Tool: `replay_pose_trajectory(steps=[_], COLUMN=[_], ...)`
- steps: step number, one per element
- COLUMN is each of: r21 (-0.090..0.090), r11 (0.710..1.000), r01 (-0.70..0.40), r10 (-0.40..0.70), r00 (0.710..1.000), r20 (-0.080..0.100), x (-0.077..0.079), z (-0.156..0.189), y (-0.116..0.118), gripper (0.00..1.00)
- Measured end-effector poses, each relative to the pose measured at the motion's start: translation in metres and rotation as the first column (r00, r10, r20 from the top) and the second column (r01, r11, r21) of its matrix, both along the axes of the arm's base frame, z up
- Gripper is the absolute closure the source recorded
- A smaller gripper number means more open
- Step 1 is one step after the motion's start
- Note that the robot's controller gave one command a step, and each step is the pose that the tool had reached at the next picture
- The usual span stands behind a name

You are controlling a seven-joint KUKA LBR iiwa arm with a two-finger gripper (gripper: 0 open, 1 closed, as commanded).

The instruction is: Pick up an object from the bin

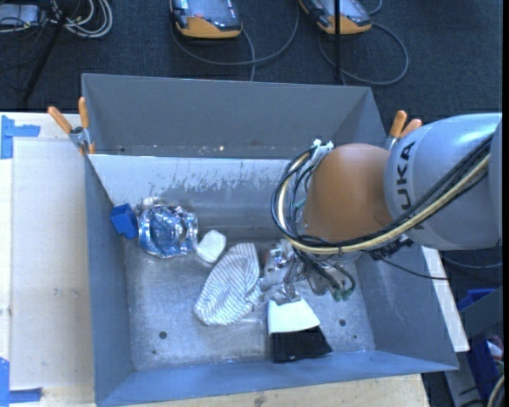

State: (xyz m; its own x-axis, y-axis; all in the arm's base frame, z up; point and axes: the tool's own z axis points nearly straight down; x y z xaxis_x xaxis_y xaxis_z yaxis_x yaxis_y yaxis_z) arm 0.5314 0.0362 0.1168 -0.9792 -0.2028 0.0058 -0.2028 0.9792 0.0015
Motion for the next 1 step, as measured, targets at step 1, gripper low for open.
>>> replay_pose_trajectory(steps=[1], r21=[0.001], r11=[0.999], r01=[-0.048], r10=[0.048], r00=[0.999], r20=[0.002], x=[0.0133], z=[0.0607], y=[-0.0051], gripper=[1.0])
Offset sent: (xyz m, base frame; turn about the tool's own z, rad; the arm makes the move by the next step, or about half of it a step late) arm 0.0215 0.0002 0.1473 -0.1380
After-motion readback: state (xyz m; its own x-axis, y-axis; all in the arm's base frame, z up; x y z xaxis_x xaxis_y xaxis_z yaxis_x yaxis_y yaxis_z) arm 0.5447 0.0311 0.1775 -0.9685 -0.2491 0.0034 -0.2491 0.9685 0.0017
